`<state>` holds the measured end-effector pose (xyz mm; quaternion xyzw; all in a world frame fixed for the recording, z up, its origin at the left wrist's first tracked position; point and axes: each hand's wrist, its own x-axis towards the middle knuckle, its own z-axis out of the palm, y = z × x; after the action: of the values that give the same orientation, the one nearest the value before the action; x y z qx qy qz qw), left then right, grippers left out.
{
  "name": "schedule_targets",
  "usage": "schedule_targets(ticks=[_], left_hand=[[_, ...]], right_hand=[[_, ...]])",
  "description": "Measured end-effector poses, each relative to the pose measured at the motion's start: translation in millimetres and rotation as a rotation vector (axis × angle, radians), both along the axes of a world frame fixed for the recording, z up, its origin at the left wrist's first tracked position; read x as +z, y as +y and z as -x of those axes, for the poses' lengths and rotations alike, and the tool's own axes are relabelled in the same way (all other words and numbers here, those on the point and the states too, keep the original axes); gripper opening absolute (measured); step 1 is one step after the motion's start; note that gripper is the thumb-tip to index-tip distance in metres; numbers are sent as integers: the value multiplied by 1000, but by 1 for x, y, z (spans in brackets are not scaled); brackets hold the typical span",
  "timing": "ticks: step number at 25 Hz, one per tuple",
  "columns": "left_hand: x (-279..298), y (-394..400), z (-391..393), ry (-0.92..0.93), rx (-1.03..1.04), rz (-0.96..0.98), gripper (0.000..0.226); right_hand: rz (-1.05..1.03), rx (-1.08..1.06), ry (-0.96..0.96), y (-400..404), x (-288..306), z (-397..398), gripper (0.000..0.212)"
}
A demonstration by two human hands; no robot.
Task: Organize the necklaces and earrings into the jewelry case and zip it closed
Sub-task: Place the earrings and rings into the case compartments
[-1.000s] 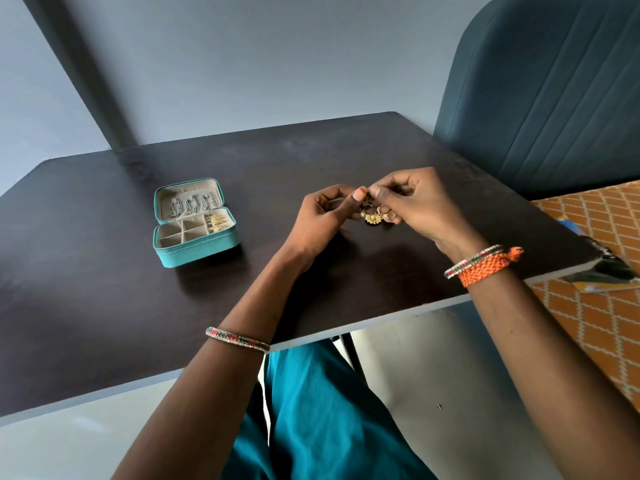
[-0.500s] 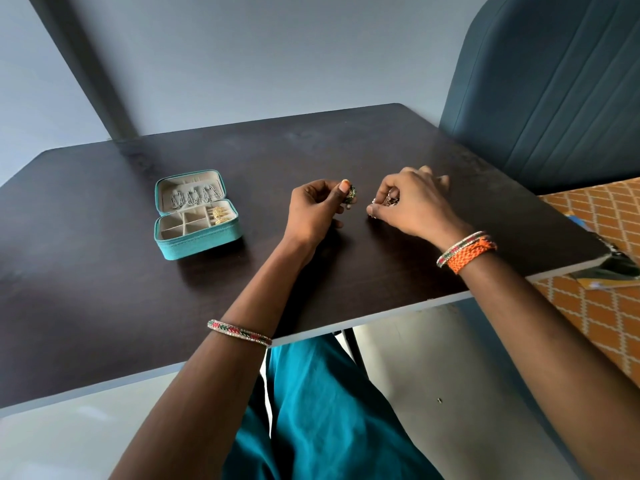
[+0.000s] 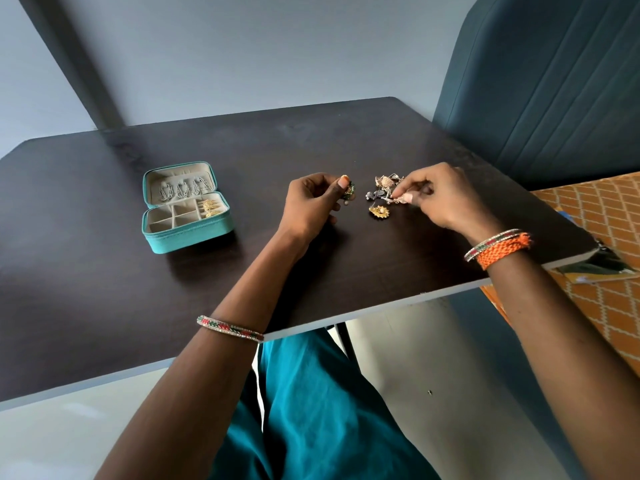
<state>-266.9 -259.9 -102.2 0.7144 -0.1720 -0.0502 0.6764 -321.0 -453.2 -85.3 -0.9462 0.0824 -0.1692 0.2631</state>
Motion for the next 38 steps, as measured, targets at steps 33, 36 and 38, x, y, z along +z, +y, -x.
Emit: schedule_targets(ticks=[33,36,38], left_hand=[[-2,6,-8,-45,109,-17,17],[-2,12,-15,-122,194,-74,18],[0,14,-17,-95,179,-21,19]], right_hand=[[-722,216,-157,54,2,-27,16],[-747,206,-219,59,1,-34,10],[-743,220,-235,63,3,-36,6]])
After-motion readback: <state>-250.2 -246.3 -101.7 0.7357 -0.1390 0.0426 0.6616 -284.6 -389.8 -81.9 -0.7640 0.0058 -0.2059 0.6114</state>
